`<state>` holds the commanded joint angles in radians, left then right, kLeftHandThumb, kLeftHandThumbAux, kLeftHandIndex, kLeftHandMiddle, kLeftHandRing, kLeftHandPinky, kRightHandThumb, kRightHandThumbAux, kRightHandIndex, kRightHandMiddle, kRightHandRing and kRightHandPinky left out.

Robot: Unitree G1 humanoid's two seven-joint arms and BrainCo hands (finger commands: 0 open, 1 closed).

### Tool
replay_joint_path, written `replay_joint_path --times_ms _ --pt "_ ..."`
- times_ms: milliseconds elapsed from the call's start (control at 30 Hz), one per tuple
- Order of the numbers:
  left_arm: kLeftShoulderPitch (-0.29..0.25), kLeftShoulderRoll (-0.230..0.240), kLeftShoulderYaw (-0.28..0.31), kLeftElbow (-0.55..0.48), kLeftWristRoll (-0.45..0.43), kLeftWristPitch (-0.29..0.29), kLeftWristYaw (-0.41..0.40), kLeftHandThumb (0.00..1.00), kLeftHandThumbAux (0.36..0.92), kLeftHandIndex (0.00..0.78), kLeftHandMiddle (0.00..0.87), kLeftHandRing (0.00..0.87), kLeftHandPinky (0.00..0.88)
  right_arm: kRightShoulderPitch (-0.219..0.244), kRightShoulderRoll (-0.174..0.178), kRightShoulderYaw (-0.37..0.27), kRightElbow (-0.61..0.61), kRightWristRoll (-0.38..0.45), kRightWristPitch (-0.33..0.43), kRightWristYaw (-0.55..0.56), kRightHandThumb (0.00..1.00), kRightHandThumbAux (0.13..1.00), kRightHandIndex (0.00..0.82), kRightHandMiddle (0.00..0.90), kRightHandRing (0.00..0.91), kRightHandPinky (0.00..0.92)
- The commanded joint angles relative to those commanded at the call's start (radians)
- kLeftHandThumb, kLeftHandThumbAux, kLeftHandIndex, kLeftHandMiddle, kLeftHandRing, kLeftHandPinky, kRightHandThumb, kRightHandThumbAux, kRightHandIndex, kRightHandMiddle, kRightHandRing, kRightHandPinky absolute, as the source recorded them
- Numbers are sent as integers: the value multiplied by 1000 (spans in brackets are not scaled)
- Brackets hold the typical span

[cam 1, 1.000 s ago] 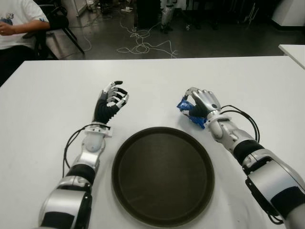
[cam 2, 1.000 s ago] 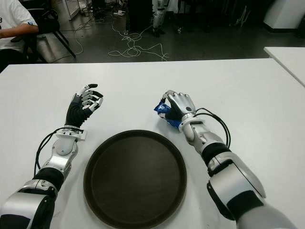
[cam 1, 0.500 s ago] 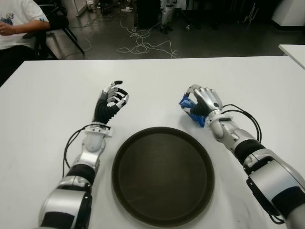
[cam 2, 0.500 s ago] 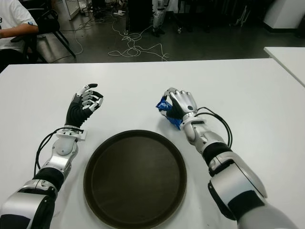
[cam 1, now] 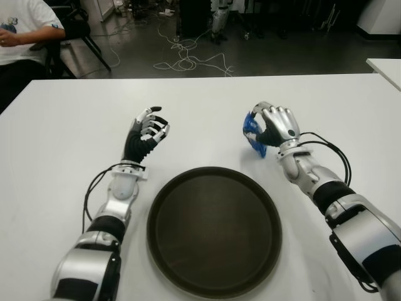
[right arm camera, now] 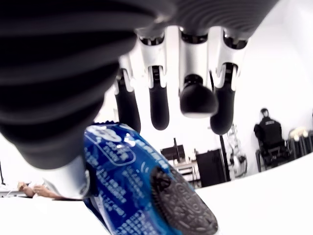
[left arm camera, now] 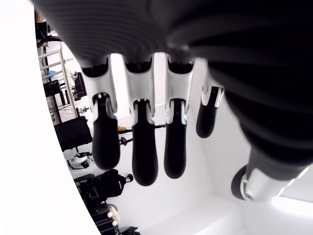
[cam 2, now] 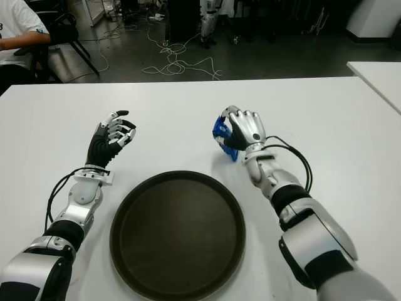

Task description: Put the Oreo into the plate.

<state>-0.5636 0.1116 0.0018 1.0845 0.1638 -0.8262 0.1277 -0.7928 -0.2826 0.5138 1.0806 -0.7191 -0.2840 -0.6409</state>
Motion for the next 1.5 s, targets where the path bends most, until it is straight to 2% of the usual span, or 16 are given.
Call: replay_joint_path --times_ms 167,467,900,1233,1500 --pt "-2 -2 3 7 -6 3 -6 411 610 221 426 491 556 14 -8 -22 -53 13 12 25 718 709 439 809 812 800" --pt "-4 -3 6 14 -2 -1 5 392 621 230 429 493 560 38 -20 -49 -126 11 25 42 721 709 439 818 819 801" --pt "-7 -3 5 18 0 3 5 403 637 232 439 493 557 66 -34 -69 -199 8 20 52 725 708 439 825 825 811" --pt "-7 -7 11 17 -7 2 0 389 625 226 435 501 561 71 -36 -69 -222 -8 42 49 723 708 439 810 811 794" --pt "-9 -4 9 18 3 6 7 376 618 228 416 484 545 83 -46 -74 -259 -2 20 51 721 709 439 807 813 801"
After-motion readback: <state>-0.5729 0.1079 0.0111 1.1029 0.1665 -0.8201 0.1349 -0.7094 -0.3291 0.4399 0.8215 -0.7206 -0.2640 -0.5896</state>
